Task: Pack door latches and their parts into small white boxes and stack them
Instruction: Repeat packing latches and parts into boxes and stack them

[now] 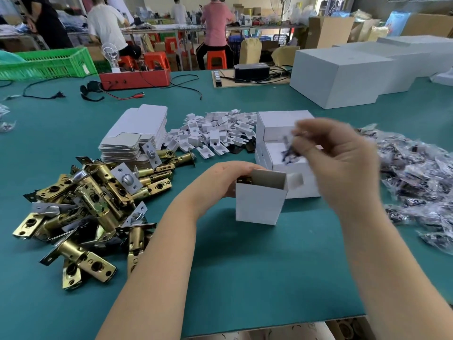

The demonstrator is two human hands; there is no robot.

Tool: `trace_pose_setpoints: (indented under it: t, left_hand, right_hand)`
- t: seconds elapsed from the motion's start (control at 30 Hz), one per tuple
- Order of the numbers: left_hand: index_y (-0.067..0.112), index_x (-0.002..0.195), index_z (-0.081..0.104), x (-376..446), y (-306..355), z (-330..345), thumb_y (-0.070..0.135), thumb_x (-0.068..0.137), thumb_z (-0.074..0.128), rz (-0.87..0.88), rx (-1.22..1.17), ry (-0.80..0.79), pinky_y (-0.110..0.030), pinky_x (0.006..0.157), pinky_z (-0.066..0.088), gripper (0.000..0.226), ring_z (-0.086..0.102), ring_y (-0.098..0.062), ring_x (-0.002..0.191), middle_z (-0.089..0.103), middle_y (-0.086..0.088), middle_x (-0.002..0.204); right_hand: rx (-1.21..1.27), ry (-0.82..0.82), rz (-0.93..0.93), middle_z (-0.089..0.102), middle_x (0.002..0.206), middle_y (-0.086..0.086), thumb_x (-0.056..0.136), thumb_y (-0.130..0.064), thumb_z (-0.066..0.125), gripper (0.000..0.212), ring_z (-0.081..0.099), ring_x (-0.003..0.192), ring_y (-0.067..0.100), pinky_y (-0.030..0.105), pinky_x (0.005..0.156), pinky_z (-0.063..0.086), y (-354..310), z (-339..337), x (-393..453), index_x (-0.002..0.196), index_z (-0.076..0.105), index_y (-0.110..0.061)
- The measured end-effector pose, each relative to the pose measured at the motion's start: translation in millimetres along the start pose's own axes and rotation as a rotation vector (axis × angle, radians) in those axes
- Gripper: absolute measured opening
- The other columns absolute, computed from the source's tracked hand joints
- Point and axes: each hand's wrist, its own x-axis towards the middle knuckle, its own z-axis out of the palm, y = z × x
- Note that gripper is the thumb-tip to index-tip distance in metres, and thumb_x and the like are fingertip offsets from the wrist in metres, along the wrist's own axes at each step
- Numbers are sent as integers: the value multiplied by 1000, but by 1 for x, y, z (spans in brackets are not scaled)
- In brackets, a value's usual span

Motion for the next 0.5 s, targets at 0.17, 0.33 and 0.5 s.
trace_pose_setpoints:
  t: [0.17, 0.33, 0.5]
  left_hand:
    - [21, 111, 72, 2, 0, 0, 34, 94, 47, -18, 24, 73, -44, 94, 51, 32, 65, -28, 105, 72, -4, 112]
    - [18, 119, 68, 1, 1, -1, 24, 99, 43, -32, 53, 69, -48, 100, 47, 32, 61, -34, 112, 69, -11, 117]
    - [16, 114, 70, 2, 2, 2, 35, 85, 47, -27, 19, 53, -42, 94, 50, 42, 63, -19, 97, 70, -9, 113]
  right_hand:
    - [-266, -155, -131, 63, 83, -11, 82, 0, 67, 15, 55, 80, -4, 6, 74, 43, 3, 22, -15, 92, 74, -9]
    - [-221, 40, -75, 59, 84, -28, 83, -3, 66, 26, 58, 78, -8, 10, 73, 45, 7, 19, -12, 94, 68, -26]
    - [-350, -200, -142, 62, 76, -13, 81, -6, 62, 14, 51, 83, 15, 20, 71, 44, 16, 17, -18, 82, 74, -12]
